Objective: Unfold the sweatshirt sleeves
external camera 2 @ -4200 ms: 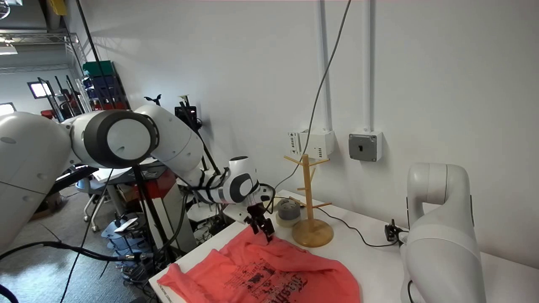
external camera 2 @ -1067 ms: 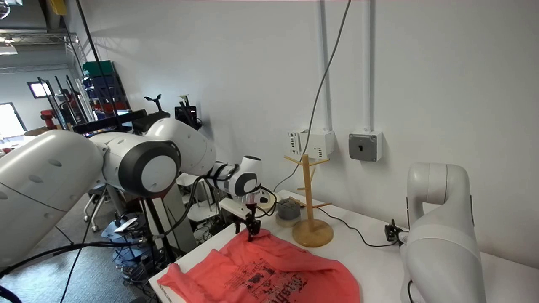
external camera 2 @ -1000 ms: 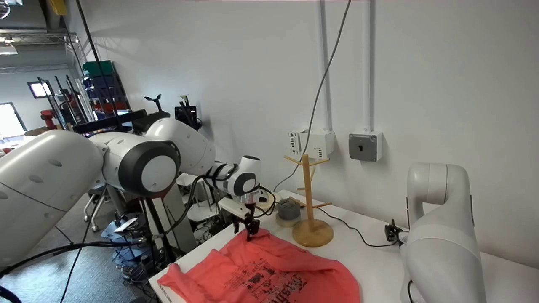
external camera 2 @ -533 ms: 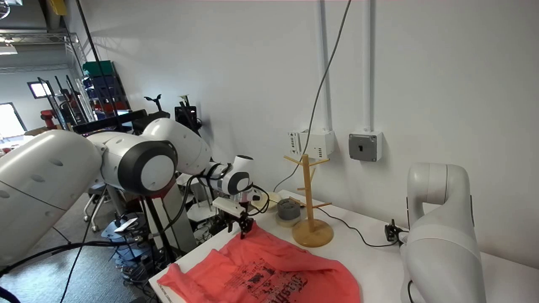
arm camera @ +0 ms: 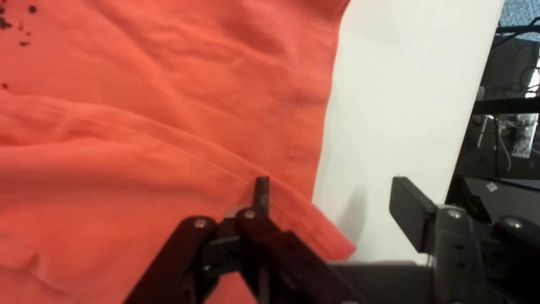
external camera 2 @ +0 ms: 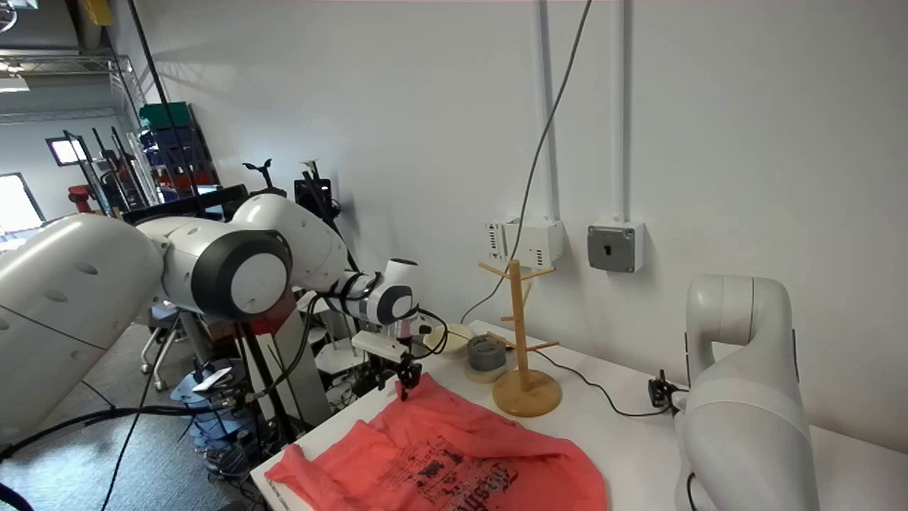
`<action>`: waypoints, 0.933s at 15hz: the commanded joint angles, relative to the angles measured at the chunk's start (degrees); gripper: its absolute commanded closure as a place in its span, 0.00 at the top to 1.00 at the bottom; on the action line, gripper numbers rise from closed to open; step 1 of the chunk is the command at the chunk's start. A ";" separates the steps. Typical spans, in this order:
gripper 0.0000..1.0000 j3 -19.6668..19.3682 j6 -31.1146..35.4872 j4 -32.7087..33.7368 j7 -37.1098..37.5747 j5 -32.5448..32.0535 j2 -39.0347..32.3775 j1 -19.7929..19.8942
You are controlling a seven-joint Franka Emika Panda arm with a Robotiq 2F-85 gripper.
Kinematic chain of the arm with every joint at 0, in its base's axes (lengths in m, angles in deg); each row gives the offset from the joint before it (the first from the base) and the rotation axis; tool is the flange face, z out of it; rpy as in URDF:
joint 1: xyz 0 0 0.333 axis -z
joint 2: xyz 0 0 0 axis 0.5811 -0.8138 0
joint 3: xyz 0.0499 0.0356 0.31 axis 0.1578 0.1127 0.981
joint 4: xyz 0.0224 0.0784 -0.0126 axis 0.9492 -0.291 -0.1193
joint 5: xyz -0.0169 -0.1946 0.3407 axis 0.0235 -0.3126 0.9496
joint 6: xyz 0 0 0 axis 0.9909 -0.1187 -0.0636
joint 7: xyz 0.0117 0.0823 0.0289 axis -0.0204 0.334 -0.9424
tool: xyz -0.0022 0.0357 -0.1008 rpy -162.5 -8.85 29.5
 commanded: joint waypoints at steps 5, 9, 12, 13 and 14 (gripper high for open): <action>0.99 -5.65 1.67 -15.86 2.78 -9.27 13.66 -2.42; 1.00 -7.27 3.32 -24.46 4.82 -13.03 20.43 -1.62; 1.00 -8.58 5.77 -32.06 6.43 -14.29 26.39 0.04; 1.00 -9.02 6.59 -34.41 6.83 -14.46 28.28 0.66; 1.00 -9.51 7.58 -37.02 7.28 -14.36 30.36 1.54</action>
